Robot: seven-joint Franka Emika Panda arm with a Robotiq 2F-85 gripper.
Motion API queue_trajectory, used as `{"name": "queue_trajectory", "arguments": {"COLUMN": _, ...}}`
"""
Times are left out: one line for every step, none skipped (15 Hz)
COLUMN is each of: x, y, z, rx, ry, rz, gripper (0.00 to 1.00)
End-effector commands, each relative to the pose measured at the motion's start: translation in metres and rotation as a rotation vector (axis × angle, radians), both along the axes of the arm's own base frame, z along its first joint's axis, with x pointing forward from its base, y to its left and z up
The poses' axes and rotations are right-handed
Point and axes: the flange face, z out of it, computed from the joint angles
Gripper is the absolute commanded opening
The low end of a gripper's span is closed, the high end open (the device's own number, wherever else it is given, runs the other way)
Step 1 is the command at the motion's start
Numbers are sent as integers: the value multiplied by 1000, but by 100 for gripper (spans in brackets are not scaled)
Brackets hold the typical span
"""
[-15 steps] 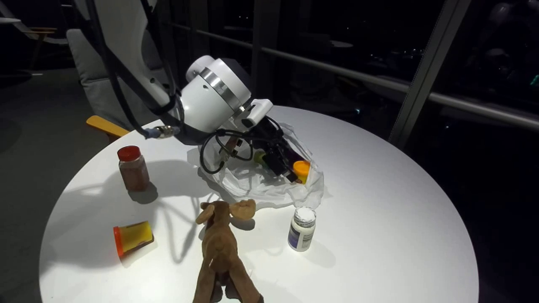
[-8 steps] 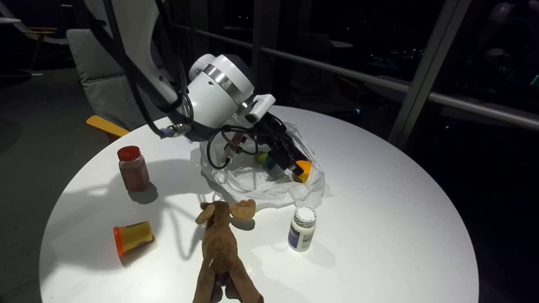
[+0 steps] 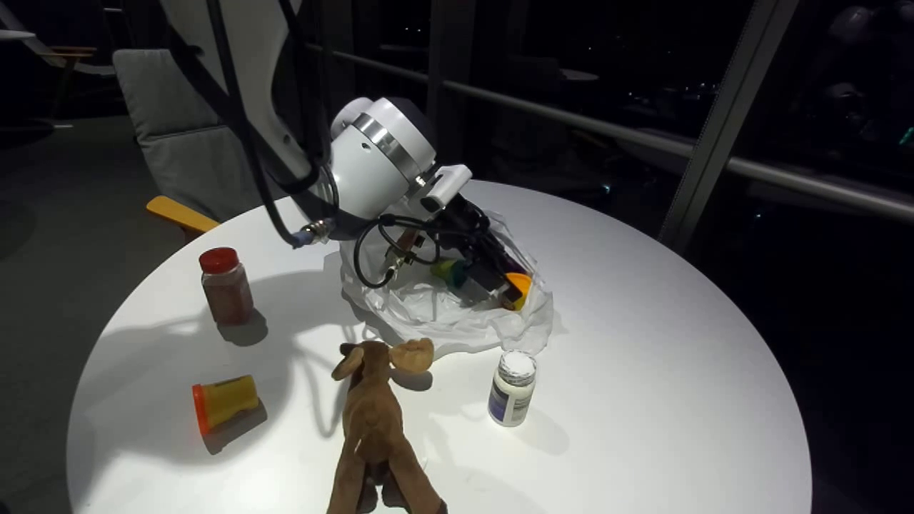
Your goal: Pick up the objects from the plastic and put them on the table
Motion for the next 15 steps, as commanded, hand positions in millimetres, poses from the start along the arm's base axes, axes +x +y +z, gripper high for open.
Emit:
{"name": "queue_trajectory", "arguments": {"x": 9, "y": 1, "z": 9, "rx": -20, "ry": -19, "rz": 0, "gripper": 28}}
{"name": "queue_trajectory", "arguments": {"x": 8, "y": 4, "z": 17, "rx": -23, "ry": -23, "rz": 5, "gripper": 28}}
{"name": "queue_trajectory", "arguments": {"x": 7, "y": 7, "z": 24, "rx": -22, "ry": -21, "rz": 16, "gripper": 28}}
{"name": "queue_trajectory", "arguments": {"x": 4, "y": 10, "z": 35, "rx": -13, "ry": -2, "rz": 38, "gripper": 28}}
{"name": "queue_trajectory", "arguments": {"x": 2, "y": 15, "z": 45, "rx": -5, "ry": 10, "rz": 59, "gripper": 28}}
{"name": "queue_trajectory", "arguments": {"x": 1, "y": 20, "z": 53, "rx": 9, "ry": 32, "rz": 77, "gripper": 28}}
{"name": "queue_trajectory", "arguments": {"x": -1, "y": 25, "z": 60, "rx": 25, "ry": 53, "rz": 94, "gripper": 28}}
{"name": "queue_trajectory", "arguments": {"x": -3, "y": 31, "z": 66, "rx": 46, "ry": 83, "rz": 120, "gripper": 28}}
{"name": "queue_trajectory", "arguments": {"x": -5, "y": 37, "z": 69, "rx": 74, "ry": 123, "rz": 150, "gripper": 28}}
{"name": "queue_trajectory", "arguments": {"x": -8, "y": 41, "z": 72, "rx": 92, "ry": 156, "rz": 174, "gripper": 28}}
{"name": "queue_trajectory", "arguments": {"x": -12, "y": 47, "z": 74, "rx": 115, "ry": 195, "rz": 206, "gripper": 28}}
{"name": "queue_trajectory", "arguments": {"x": -17, "y": 51, "z": 76, "rx": 140, "ry": 240, "rz": 236, "gripper": 28}}
{"name": "queue_trajectory", "arguments": {"x": -22, "y": 53, "z": 78, "rx": 152, "ry": 281, "rz": 251, "gripper": 28}}
{"name": "queue_trajectory", "arguments": {"x": -27, "y": 55, "z": 82, "rx": 165, "ry": 318, "rz": 269, "gripper": 28}}
{"name": "queue_trajectory", "arguments": {"x": -34, "y": 56, "z": 88, "rx": 165, "ry": 343, "rz": 272, "gripper": 28}}
